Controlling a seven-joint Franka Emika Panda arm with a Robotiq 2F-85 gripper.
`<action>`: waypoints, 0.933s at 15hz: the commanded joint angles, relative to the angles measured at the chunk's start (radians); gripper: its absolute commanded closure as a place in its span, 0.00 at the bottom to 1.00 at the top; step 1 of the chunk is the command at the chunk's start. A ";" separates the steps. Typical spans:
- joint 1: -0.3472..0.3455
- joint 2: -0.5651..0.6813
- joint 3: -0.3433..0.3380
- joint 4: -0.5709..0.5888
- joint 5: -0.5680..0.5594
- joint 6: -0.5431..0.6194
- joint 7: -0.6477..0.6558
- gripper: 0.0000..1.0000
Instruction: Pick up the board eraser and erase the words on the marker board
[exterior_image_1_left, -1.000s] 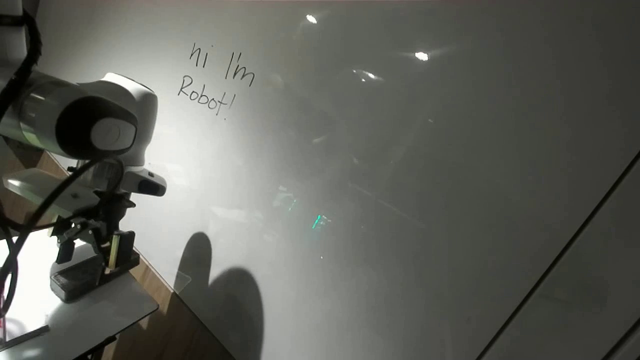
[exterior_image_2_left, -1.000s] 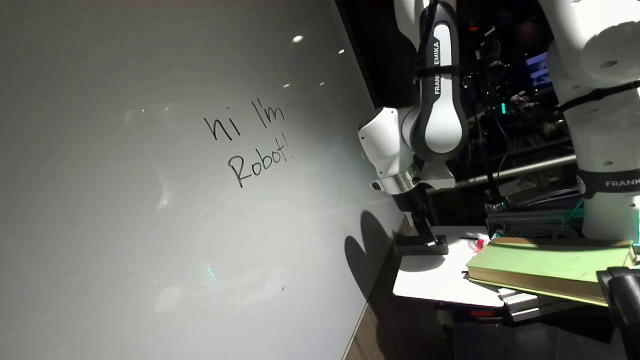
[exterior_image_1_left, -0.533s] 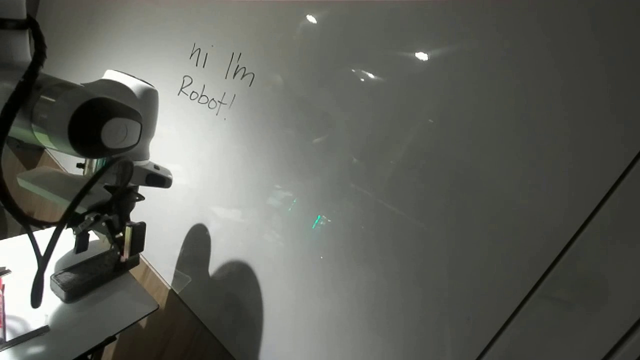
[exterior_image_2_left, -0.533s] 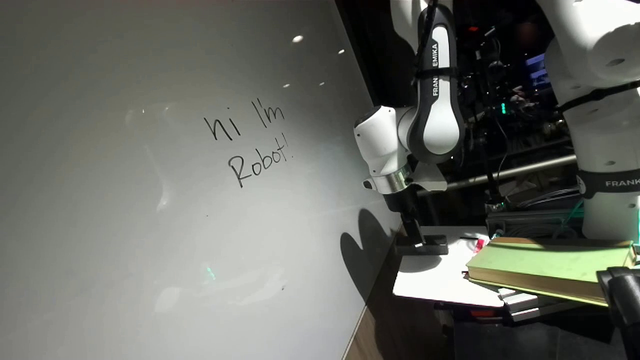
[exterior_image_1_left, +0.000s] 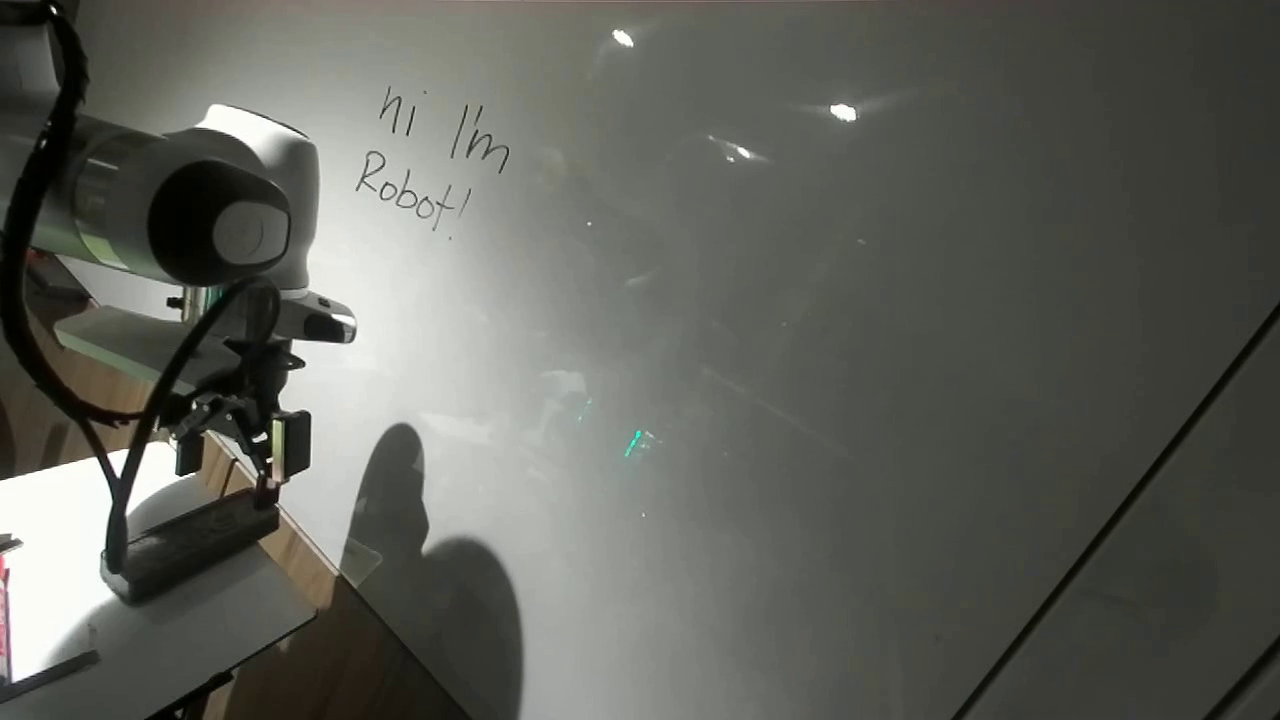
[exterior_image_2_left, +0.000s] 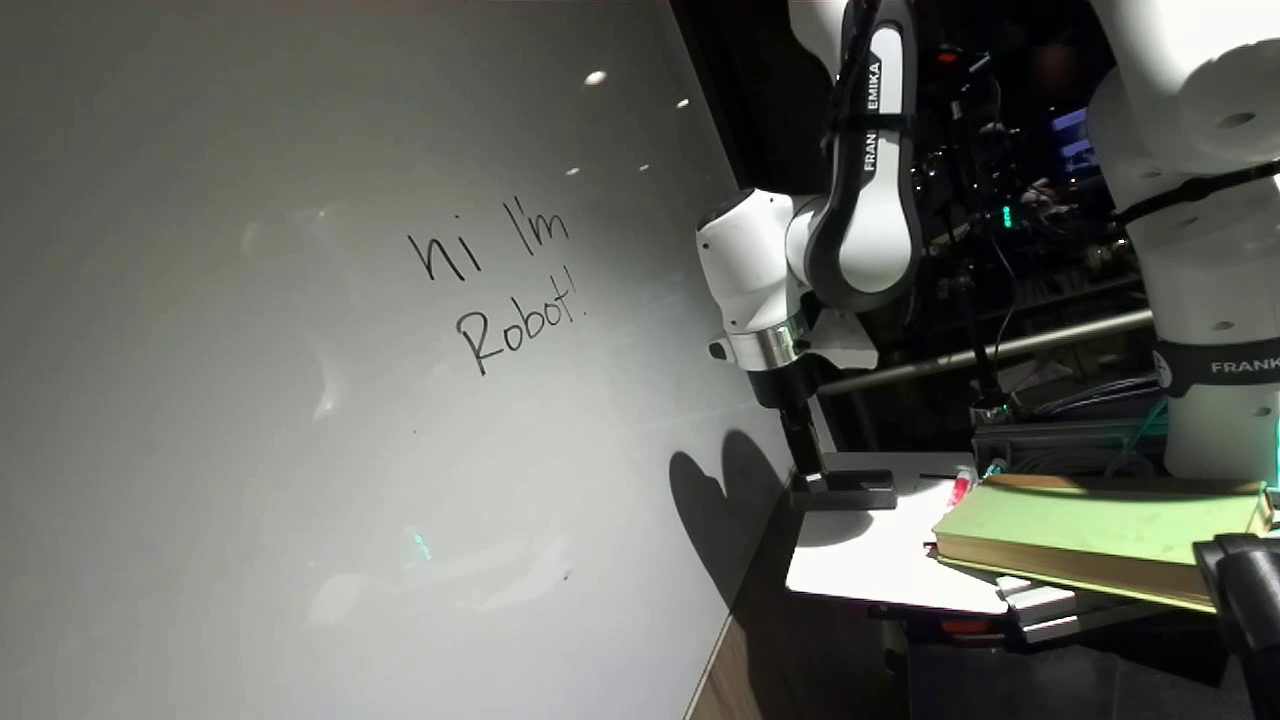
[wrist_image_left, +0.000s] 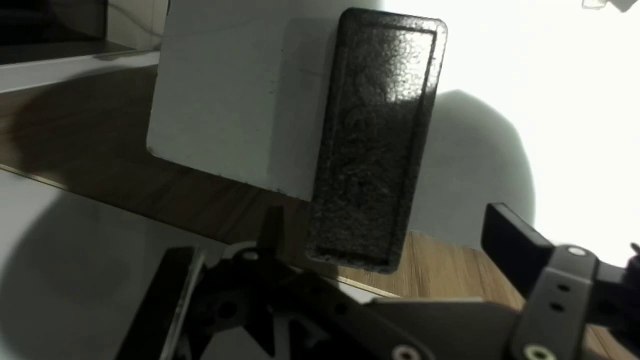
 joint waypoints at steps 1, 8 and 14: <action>-0.012 0.020 -0.020 -0.001 -0.038 -0.001 0.027 0.00; -0.024 0.075 -0.021 -0.005 -0.047 0.011 0.048 0.00; -0.031 0.086 -0.024 -0.005 -0.051 0.010 0.050 0.58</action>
